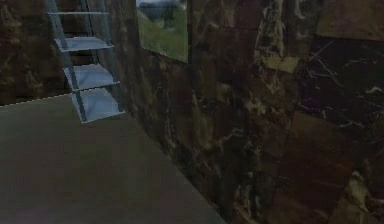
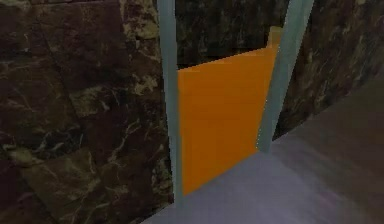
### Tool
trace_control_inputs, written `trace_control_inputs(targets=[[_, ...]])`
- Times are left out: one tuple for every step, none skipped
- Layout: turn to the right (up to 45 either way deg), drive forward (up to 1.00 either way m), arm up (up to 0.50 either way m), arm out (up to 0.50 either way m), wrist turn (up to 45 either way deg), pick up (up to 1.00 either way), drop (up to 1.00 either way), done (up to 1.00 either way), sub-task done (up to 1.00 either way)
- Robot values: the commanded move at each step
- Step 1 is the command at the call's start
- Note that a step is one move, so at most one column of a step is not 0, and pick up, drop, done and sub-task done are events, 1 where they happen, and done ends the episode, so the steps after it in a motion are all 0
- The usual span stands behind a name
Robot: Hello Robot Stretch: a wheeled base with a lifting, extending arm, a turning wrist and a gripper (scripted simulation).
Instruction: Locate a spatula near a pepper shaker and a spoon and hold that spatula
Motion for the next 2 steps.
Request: trace_control_inputs(targets=[[-45.0, 0.0, 0.0, 0.0, 0.0, 0.0, 0.0, 0.0, 0.0], [-42.0, 0.0, 0.0, 0.0, 0.0, 0.0, 0.0, 0.0, 0.0]])
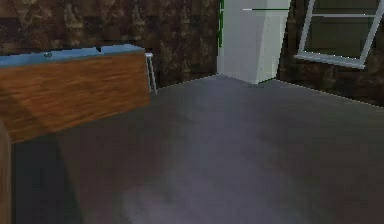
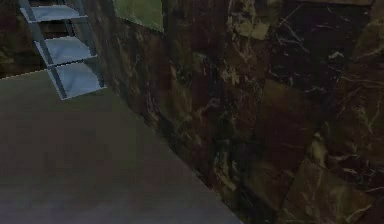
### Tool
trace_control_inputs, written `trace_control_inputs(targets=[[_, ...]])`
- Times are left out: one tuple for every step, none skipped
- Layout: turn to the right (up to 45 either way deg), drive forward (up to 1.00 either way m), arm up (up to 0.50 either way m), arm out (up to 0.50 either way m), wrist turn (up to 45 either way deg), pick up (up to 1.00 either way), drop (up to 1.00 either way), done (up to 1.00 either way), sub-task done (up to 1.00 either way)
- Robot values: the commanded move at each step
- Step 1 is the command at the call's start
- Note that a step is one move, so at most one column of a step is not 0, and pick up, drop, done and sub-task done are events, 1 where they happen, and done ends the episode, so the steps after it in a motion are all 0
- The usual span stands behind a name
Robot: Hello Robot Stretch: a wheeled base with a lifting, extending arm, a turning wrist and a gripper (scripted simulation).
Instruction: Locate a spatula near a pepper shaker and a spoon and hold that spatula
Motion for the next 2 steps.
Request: trace_control_inputs(targets=[[0.0, 0.25, 0.0, 0.0, 0.0, 0.0, 0.0, 0.0, 0.0], [-33.0, 0.0, 0.0, 0.0, 0.0, 0.0, 0.0, 0.0, 0.0]])
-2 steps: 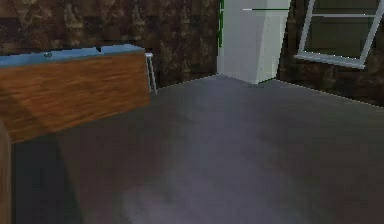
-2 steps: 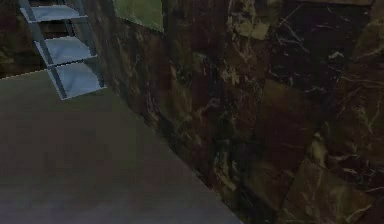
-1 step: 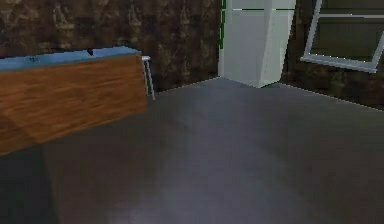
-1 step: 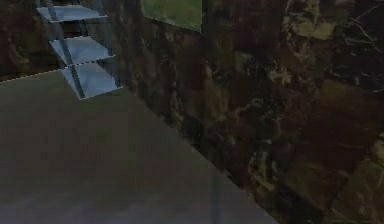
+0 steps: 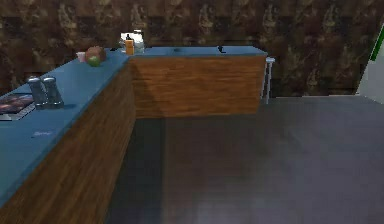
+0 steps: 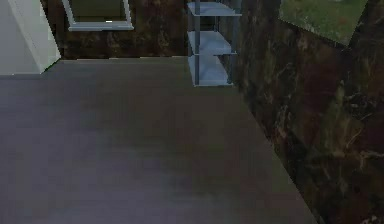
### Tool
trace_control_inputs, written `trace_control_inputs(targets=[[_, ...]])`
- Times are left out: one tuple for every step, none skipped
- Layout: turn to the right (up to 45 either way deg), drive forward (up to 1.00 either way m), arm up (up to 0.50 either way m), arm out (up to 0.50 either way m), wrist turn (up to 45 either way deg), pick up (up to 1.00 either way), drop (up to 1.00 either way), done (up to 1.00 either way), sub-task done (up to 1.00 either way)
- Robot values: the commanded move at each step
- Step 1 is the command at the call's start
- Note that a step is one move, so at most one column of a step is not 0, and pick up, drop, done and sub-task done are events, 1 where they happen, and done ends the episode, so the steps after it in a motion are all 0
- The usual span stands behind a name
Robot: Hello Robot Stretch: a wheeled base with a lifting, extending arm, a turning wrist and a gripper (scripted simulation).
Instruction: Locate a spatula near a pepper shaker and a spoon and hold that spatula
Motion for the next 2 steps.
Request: trace_control_inputs(targets=[[0.0, 0.5, 0.0, 0.0, 0.0, 0.0, 0.0, 0.0, 0.0], [-45.0, 0.0, 0.0, 0.0, 0.0, 0.0, 0.0, 0.0, 0.0]])
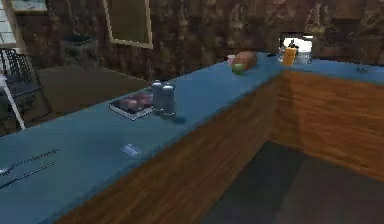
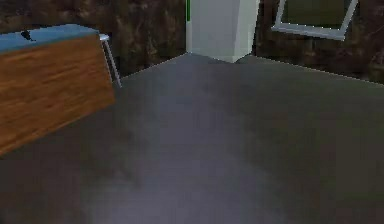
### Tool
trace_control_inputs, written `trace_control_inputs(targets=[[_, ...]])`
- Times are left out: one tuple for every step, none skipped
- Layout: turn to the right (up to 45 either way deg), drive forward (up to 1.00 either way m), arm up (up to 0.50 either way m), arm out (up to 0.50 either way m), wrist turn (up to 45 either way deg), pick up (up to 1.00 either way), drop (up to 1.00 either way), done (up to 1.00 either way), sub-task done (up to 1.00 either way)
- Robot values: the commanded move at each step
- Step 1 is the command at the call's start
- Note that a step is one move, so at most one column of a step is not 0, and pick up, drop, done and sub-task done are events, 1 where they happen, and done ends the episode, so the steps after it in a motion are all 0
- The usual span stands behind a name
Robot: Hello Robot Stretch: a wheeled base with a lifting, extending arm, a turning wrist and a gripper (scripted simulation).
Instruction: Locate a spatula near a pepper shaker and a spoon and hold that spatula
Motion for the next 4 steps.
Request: trace_control_inputs(targets=[[-45.0, 0.0, 0.0, 0.0, 0.0, 0.0, 0.0, 0.0, 0.0], [-45.0, 0.0, 0.0, 0.0, 0.0, 0.0, 0.0, 0.0, 0.0], [-36.0, 0.0, 0.0, 0.0, 0.0, 0.0, 0.0, 0.0, 0.0], [0.0, 0.0, 0.5, 0.0, 0.0, 0.0, 0.0, 0.0, 0.0]])
